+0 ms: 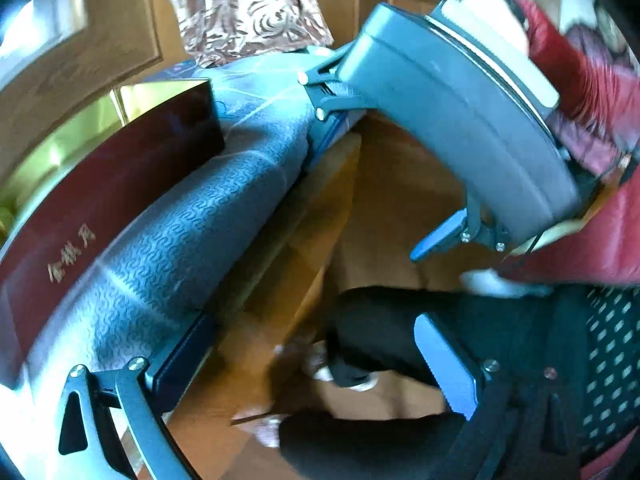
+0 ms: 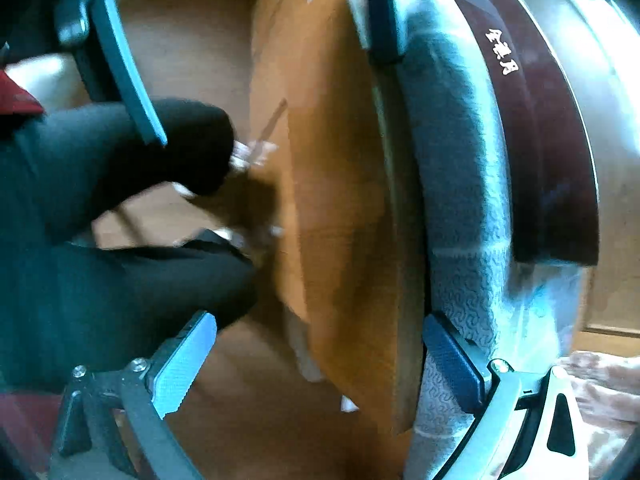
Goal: Take underwear out of drawer
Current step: 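Grip the drawer front edge with the left tool and pull it open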
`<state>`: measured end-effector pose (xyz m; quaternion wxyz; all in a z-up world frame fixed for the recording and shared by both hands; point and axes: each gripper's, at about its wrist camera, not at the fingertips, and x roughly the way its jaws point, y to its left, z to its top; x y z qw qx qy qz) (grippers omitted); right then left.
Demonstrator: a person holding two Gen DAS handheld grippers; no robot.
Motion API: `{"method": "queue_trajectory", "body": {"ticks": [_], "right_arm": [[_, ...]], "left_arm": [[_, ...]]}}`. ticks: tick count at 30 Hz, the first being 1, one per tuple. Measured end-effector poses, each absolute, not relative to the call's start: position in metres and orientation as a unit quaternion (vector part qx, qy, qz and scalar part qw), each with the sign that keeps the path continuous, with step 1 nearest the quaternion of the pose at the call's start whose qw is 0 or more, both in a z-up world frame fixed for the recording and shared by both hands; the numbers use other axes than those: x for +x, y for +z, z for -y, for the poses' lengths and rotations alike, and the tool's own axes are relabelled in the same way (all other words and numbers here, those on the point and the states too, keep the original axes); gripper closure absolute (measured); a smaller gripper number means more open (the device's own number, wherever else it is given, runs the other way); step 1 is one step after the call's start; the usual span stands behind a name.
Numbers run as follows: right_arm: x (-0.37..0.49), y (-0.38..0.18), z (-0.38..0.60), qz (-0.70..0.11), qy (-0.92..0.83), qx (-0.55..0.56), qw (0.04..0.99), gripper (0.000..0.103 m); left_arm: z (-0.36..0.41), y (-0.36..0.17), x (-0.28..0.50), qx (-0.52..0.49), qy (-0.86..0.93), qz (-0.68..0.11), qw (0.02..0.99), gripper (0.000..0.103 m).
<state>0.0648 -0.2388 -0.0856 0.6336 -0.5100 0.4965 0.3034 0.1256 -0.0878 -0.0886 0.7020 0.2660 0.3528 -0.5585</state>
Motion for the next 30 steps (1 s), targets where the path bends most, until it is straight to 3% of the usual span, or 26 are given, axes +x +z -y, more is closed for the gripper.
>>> {"method": "queue_trajectory", "body": {"ticks": [2,6,14,21,30], "right_arm": [[0.071,-0.081,0.245,-0.508,0.334,-0.474,0.637,0.0],[0.076,-0.071,0.245,-0.522,0.362,-0.458,0.622,0.0],[0.055,-0.104,0.214,-0.475,0.259,-0.605,0.584,0.001],[0.071,-0.059,0.227,-0.52,0.355,-0.487,0.606,0.0],[0.067,-0.063,0.232,-0.501,0.364,-0.503,0.603,0.0]], "left_arm": [[0.084,-0.085,0.123,0.259,-0.561,-0.349,0.704,0.008],[0.084,-0.082,0.127,0.278,-0.532,-0.336,0.726,0.008],[0.104,-0.092,0.133,0.301,-0.549,-0.341,0.701,0.008],[0.096,-0.087,0.136,0.276,-0.569,-0.367,0.682,0.008],[0.094,-0.09,0.14,0.302,-0.56,-0.364,0.68,0.007]]}}
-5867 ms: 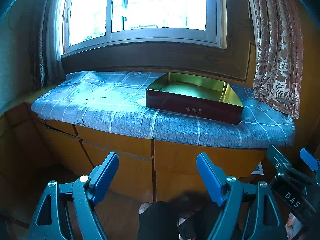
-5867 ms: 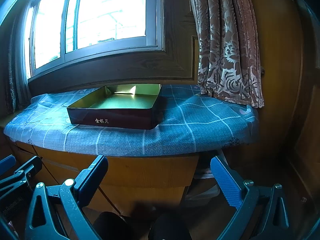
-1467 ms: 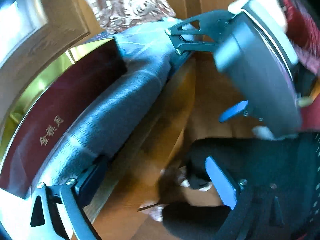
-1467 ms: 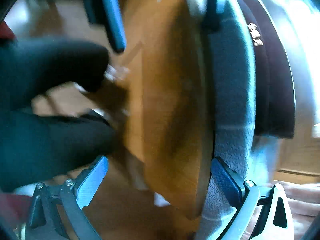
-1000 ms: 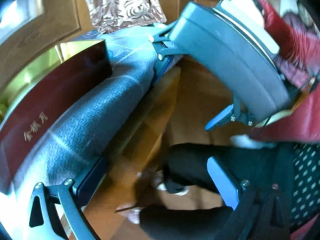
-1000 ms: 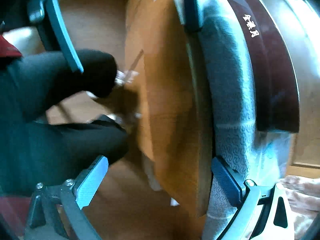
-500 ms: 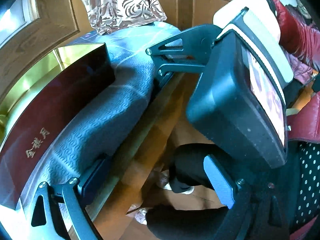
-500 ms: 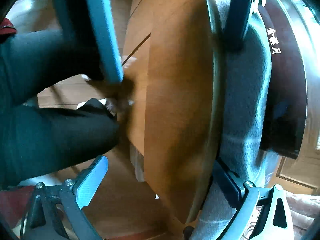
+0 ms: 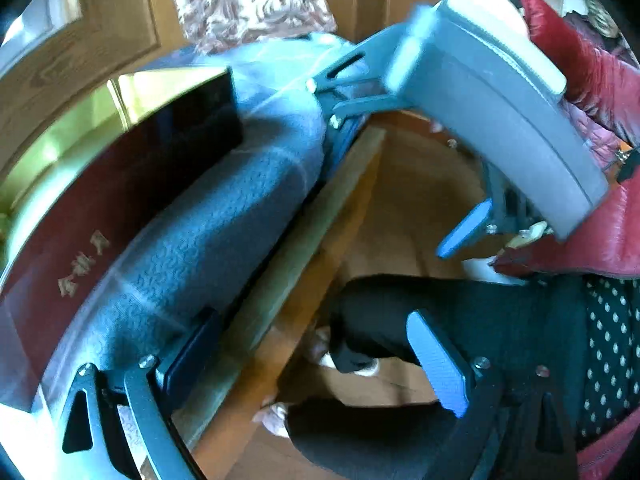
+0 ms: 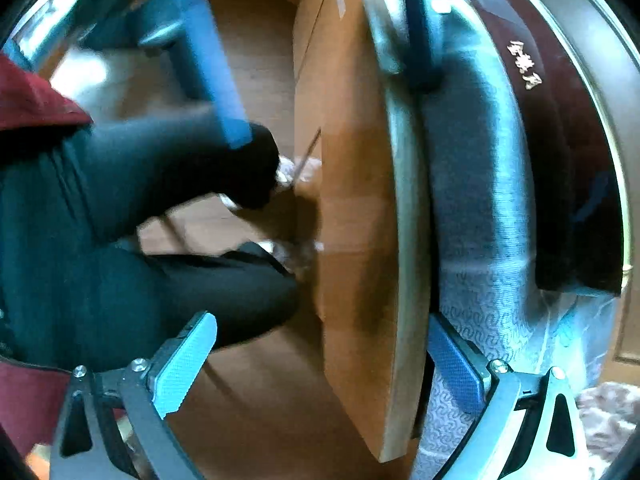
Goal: Take underwear out of drawer
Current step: 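Grip the drawer front edge with the left tool and pull it open, then pull the drawer further open with the left tool, exposing rolled clothes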
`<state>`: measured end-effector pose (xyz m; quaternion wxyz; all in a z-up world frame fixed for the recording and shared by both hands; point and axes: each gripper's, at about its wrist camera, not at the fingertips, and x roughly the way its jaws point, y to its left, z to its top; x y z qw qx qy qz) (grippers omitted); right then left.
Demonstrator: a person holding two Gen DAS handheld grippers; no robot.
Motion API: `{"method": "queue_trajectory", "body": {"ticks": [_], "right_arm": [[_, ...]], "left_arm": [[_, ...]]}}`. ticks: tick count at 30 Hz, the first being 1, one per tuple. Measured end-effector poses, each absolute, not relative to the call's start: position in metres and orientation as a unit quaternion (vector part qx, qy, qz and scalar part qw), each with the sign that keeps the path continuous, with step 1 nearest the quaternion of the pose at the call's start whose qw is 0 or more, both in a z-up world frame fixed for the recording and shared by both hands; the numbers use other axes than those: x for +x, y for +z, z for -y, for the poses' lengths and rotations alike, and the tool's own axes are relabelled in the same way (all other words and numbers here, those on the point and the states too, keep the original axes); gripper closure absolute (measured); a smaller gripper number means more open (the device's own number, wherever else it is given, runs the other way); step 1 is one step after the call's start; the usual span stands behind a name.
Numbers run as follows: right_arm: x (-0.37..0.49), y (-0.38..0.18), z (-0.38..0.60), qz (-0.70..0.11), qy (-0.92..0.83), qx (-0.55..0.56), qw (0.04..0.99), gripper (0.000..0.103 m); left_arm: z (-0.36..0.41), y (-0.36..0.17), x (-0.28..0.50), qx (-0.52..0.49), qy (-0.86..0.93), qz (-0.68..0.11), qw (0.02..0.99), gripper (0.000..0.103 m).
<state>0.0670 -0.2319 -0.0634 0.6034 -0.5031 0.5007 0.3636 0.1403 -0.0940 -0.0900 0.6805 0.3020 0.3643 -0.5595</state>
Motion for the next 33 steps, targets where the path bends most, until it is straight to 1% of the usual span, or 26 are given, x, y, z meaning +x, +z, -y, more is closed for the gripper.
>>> {"method": "queue_trajectory", "body": {"ticks": [2,3,6,10,12,14,18,20,21,22,24,27,33], "right_arm": [[0.064,-0.067,0.23,-0.492,0.351,-0.521,0.602,0.0],[0.068,-0.082,0.233,-0.491,0.348,-0.525,0.603,0.0],[0.069,-0.086,0.229,-0.489,0.337,-0.532,0.604,0.0],[0.07,-0.089,0.228,-0.483,0.334,-0.535,0.607,0.0],[0.075,-0.097,0.23,-0.5,0.352,-0.501,0.613,0.0],[0.076,-0.087,0.234,-0.512,0.38,-0.476,0.606,0.0],[0.065,-0.092,0.233,-0.511,0.401,-0.477,0.591,0.0],[0.064,-0.09,0.234,-0.504,0.4,-0.484,0.593,0.0],[0.065,-0.09,0.234,-0.501,0.397,-0.487,0.595,0.0],[0.066,-0.092,0.234,-0.499,0.389,-0.489,0.6,0.0],[0.072,-0.107,0.235,-0.524,0.37,-0.487,0.593,0.0],[0.064,-0.129,0.232,-0.503,0.33,-0.539,0.589,0.0],[0.076,-0.119,0.23,-0.54,0.338,-0.466,0.614,0.0]], "left_arm": [[0.096,-0.092,0.14,0.318,-0.559,-0.363,0.674,0.007],[0.099,-0.095,0.137,0.333,-0.553,-0.36,0.673,0.007],[0.1,-0.102,0.132,0.362,-0.543,-0.348,0.673,0.007],[0.1,-0.099,0.137,0.336,-0.551,-0.369,0.669,0.005],[0.097,-0.099,0.141,0.317,-0.559,-0.385,0.662,0.005],[0.094,-0.099,0.14,0.304,-0.567,-0.396,0.655,0.005],[0.089,-0.101,0.128,0.313,-0.575,-0.391,0.648,0.005],[0.092,-0.111,0.133,0.333,-0.554,-0.404,0.647,0.005],[0.101,-0.119,0.134,0.35,-0.538,-0.407,0.65,0.009],[0.102,-0.122,0.125,0.384,-0.532,-0.39,0.646,0.011],[0.105,-0.116,0.116,0.388,-0.53,-0.385,0.648,0.011],[0.102,-0.105,0.112,0.368,-0.533,-0.39,0.655,0.011],[0.094,-0.087,0.092,0.344,-0.534,-0.406,0.657,0.011]]}}
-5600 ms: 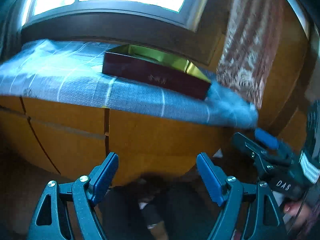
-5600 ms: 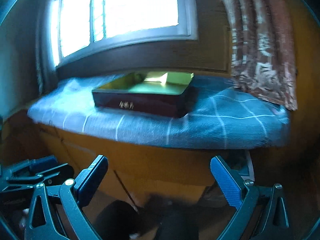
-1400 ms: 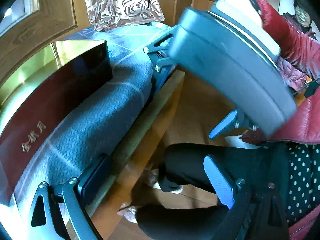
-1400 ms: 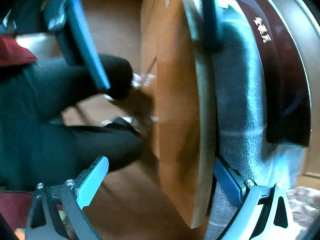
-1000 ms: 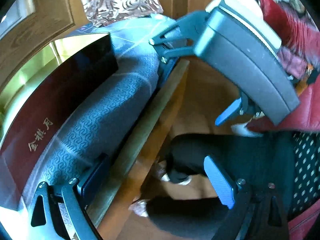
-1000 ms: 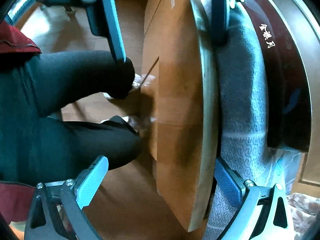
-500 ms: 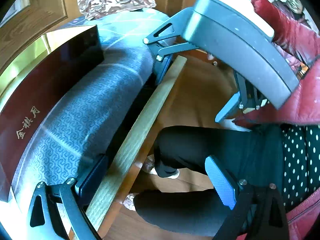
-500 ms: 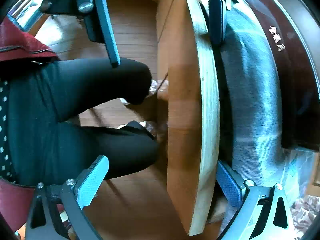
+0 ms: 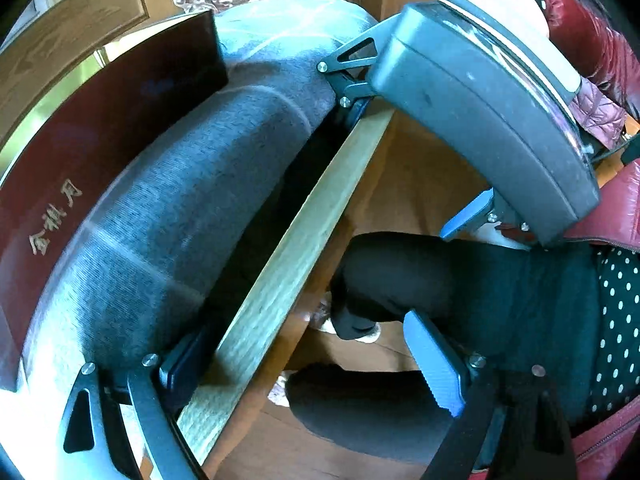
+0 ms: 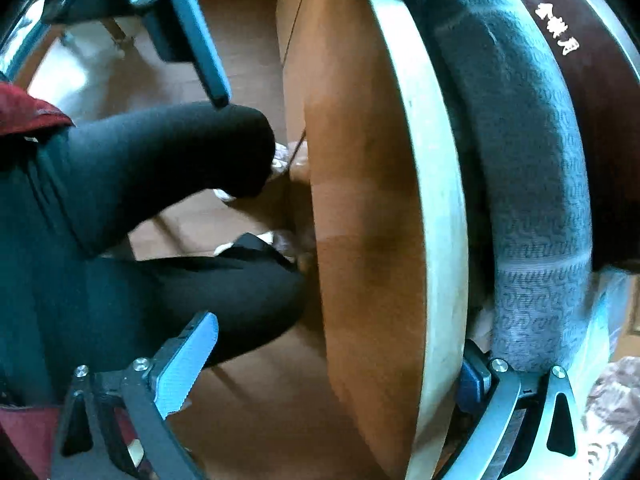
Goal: Take underwear out of drawer
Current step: 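Pull the drawer further open with the left tool, exposing rolled clothes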
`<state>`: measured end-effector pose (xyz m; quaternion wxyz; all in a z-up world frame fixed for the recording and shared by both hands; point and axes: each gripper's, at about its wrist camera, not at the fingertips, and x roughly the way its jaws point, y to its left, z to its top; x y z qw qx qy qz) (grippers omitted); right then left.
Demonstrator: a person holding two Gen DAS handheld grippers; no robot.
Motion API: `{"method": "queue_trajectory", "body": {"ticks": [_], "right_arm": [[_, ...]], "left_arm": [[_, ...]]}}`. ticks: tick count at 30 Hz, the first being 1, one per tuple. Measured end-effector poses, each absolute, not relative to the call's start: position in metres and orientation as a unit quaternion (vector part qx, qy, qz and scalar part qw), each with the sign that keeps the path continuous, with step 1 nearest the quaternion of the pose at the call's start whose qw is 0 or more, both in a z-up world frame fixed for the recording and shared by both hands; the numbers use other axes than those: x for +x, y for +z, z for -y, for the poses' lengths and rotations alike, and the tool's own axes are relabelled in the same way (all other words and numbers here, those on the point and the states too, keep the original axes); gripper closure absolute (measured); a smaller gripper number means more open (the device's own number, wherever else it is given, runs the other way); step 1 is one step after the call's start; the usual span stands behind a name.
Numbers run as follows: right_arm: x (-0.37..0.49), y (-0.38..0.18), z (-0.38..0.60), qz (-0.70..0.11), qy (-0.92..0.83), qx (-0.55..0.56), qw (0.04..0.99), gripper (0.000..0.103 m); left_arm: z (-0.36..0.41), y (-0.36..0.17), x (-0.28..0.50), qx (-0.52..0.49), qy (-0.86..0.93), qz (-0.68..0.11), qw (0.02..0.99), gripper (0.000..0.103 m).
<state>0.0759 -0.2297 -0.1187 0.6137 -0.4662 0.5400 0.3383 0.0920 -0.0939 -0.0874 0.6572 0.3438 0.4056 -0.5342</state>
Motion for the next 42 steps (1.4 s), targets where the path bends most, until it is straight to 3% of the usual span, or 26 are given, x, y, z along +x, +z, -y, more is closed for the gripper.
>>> {"method": "queue_trajectory", "body": {"ticks": [14,26,37,42], "right_arm": [[0.044,-0.122,0.227,-0.541,0.359,-0.447,0.616,0.0],[0.008,-0.126,0.208,-0.531,0.291,-0.452,0.655,0.0],[-0.012,-0.128,0.205,-0.521,0.276,-0.446,0.673,0.0],[-0.015,-0.125,0.204,-0.519,0.268,-0.457,0.67,0.0]], "left_arm": [[0.064,-0.069,0.022,0.332,-0.552,-0.395,0.656,0.011],[0.058,-0.073,-0.06,0.366,-0.493,-0.337,0.714,0.011],[0.033,-0.067,-0.049,0.273,-0.487,-0.313,0.768,0.011],[0.035,-0.071,-0.047,0.286,-0.484,-0.31,0.767,0.011]]}}
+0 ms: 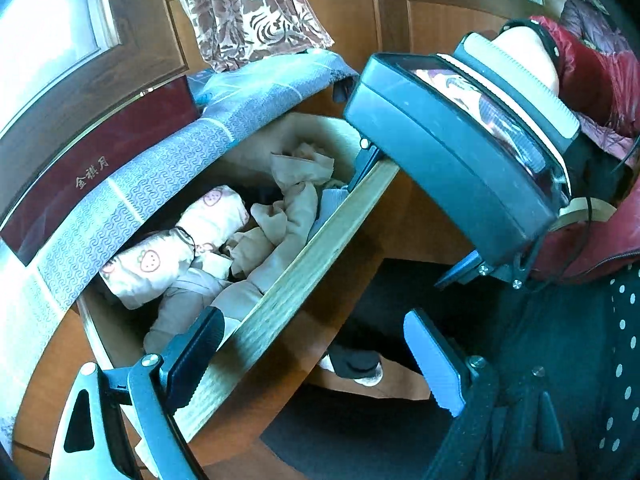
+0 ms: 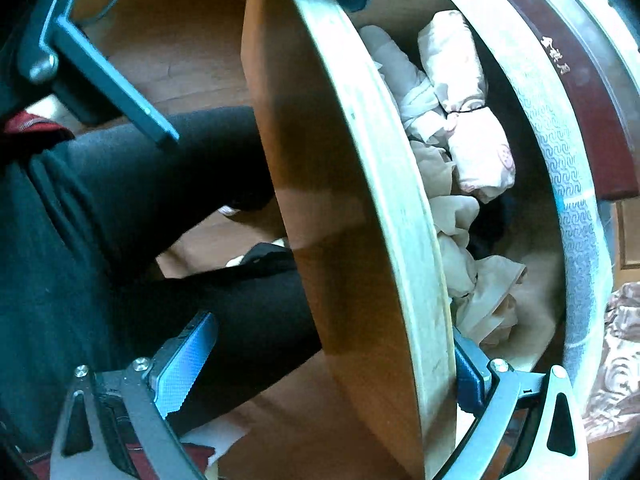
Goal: Take underwear out of drawer
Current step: 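Pull the drawer further open with the left tool, exposing rolled clothes, then move the right tool over the drawer and grasp a pink rolled garment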
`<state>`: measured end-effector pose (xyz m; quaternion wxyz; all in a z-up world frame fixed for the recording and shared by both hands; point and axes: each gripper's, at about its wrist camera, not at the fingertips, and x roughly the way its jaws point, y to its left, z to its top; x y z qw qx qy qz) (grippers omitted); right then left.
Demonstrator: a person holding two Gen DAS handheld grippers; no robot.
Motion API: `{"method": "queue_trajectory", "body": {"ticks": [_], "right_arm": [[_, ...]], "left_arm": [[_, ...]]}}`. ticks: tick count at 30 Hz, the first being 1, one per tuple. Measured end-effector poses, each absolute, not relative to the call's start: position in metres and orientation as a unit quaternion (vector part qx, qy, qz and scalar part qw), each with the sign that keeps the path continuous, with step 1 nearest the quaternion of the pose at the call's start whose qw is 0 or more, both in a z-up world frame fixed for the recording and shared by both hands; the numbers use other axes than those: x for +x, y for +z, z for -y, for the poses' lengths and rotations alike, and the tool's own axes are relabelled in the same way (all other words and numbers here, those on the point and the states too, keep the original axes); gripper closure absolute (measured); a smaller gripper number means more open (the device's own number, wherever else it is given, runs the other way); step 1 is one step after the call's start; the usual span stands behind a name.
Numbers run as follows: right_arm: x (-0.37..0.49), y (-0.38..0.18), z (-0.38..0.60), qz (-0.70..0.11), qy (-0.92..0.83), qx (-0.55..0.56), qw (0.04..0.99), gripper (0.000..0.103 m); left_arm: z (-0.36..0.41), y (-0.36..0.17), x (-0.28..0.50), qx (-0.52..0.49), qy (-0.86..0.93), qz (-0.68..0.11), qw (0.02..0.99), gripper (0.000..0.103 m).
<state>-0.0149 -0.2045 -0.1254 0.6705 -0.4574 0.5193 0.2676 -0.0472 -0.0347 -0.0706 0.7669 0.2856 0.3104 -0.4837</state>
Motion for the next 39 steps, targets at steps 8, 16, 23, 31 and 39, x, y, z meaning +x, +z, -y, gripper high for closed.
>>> {"method": "queue_trajectory", "body": {"ticks": [8,16,23,31,39], "right_arm": [[-0.017,-0.126,0.205,-0.518,0.28,-0.48,0.65,0.0],[-0.013,-0.115,0.209,-0.543,0.308,-0.416,0.661,0.0],[-0.038,-0.112,0.208,-0.548,0.32,-0.412,0.653,0.0],[-0.075,-0.11,0.195,-0.547,0.346,-0.414,0.64,0.0],[-0.079,-0.103,0.199,-0.534,0.352,-0.385,0.665,0.0]], "left_arm": [[0.064,-0.117,-0.007,0.369,-0.463,-0.346,0.728,0.016],[0.06,-0.119,-0.011,0.361,-0.504,-0.366,0.694,0.016],[0.06,-0.128,-0.023,0.359,-0.522,-0.367,0.682,0.016],[0.056,-0.142,-0.028,0.37,-0.509,-0.376,0.68,0.016],[0.054,-0.135,-0.019,0.333,-0.497,-0.366,0.713,0.016]]}}
